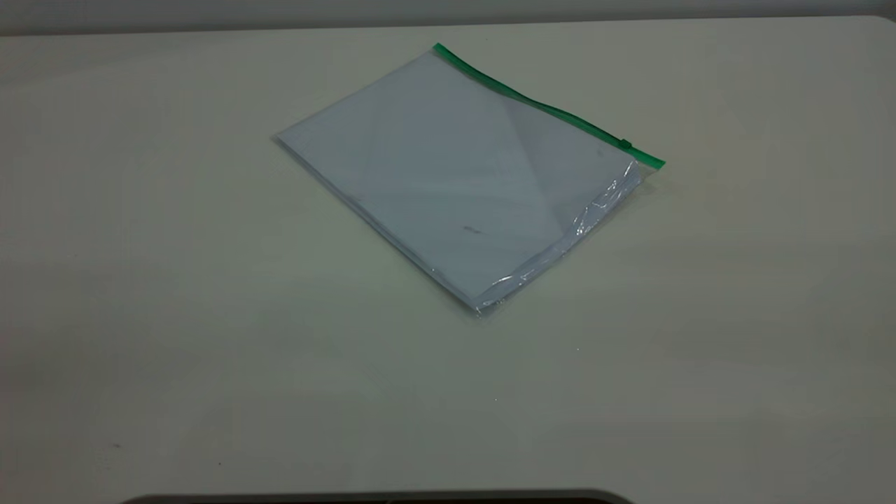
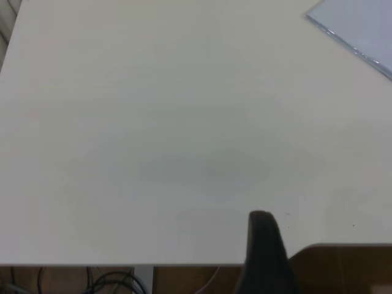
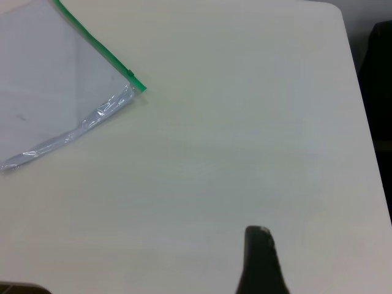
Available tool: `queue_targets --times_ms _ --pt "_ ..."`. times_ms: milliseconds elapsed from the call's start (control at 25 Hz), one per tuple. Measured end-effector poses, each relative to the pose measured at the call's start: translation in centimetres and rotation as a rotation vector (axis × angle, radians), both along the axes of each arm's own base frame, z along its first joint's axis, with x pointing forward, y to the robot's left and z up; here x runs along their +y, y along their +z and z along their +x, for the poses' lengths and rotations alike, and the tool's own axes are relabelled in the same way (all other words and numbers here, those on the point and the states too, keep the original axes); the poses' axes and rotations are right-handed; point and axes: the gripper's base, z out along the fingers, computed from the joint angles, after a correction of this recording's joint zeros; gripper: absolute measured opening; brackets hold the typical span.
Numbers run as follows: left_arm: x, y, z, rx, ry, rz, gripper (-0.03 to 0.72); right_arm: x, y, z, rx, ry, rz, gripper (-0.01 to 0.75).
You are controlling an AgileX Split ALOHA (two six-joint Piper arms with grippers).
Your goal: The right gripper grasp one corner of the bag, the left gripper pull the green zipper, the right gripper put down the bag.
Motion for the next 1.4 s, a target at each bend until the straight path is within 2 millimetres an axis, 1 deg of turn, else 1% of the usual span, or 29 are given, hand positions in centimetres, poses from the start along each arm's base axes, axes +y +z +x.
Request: queue_targets --times_ms 320,400,480,520,600,640,720,800,920,1040,1120,1240,1320,1400 --pt "0.0 0.0 0.0 0.000 0.004 -0.007 0.575 0.0 0.0 0.0 0.000 0.002 0.004 0.560" --pt "0.0 0.2 0.1 -0.003 0.006 -0.009 0.575 0.1 0.1 0.0 -0.012 0.000 0.027 0.560" --pt "0.0 1.4 0.6 -0.018 0.007 -0.009 0.575 0.2 0.9 -0.1 -0.059 -0.007 0.064 0.560" --pt "0.0 2.1 0.9 -0.021 0.007 -0.009 0.575 0.3 1.7 -0.2 -0.097 -0.008 0.087 0.557" --pt "0.0 4.3 2.1 -0.004 0.006 -0.008 0.575 0.4 3.3 -0.1 -0.139 -0.002 0.112 0.550" --pt "0.0 5.2 2.8 0.006 0.006 -0.008 0.575 0.5 4.2 0.3 -0.145 0.002 0.118 0.546" --pt "0.0 7.3 5.0 0.034 0.005 -0.008 0.575 0.6 5.6 1.6 -0.128 0.007 0.132 0.542" --pt "0.0 9.0 7.5 0.054 0.004 -0.007 0.575 0.8 6.5 3.7 -0.083 0.006 0.142 0.542" --pt "0.0 10.9 12.4 0.093 0.001 -0.004 0.575 0.8 6.5 7.4 -0.003 -0.006 0.144 0.541" --pt "0.0 11.9 17.0 0.140 -0.001 -0.002 0.575 1.1 5.7 11.1 0.085 -0.009 0.171 0.541" --pt "-0.1 12.2 20.1 0.165 -0.001 -0.003 0.575 1.4 4.8 13.7 0.148 -0.001 0.184 0.541" --pt "-0.2 11.9 24.8 0.198 -0.007 -0.017 0.575 1.7 3.0 17.0 0.229 0.011 0.194 0.541" --pt "-0.3 11.2 27.8 0.208 -0.017 -0.025 0.575 1.8 1.7 19.1 0.273 0.016 0.197 0.541" --pt "-0.4 10.1 30.2 0.227 -0.040 -0.010 0.575 1.9 0.0 21.1 0.322 0.019 0.192 0.541"
